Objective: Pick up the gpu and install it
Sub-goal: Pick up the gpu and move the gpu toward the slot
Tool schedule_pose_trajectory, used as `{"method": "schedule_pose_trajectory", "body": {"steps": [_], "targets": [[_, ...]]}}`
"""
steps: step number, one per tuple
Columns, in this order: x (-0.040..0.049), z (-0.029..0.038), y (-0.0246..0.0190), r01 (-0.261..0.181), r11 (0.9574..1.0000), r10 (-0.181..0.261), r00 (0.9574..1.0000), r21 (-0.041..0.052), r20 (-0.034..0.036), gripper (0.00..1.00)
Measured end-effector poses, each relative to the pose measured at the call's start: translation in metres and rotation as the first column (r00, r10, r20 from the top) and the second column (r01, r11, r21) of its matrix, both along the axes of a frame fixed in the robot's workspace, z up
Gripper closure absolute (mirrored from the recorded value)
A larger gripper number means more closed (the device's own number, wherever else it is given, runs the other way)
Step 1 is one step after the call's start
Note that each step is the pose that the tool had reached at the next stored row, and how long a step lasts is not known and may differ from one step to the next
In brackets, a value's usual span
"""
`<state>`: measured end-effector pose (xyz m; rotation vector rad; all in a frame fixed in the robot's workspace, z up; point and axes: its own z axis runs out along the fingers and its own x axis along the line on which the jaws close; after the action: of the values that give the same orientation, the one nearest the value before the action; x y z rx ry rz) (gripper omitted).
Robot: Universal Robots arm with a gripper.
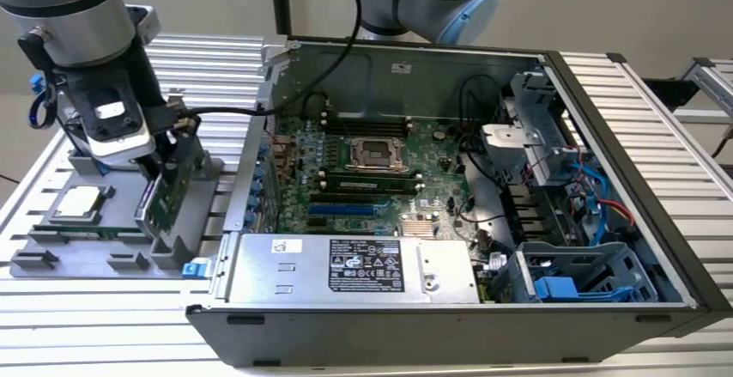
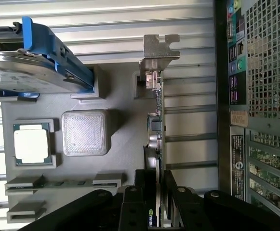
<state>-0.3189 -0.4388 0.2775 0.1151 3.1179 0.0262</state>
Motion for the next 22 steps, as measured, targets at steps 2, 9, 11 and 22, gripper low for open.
{"method": "schedule_pose_trajectory", "body": {"steps": [2, 9, 11, 22], "targets": [[0.0000, 0.0011, 0.0000, 0.000, 1.0000, 0.000, 1.0000, 0.0002, 0.0003, 1.00], [-0.0001, 0.0062, 0.0001, 0.000, 1.0000, 0.000, 1.0000, 0.0002, 0.0003, 1.00], [0.0000, 0.0080, 0.0000, 0.000, 1.0000, 0.000, 1.0000, 0.0002, 0.0003, 1.00], [0.0000, 0.0179, 0.0001, 0.000, 1.0000, 0.000, 1.0000, 0.0002, 0.0002, 1.00]]}}
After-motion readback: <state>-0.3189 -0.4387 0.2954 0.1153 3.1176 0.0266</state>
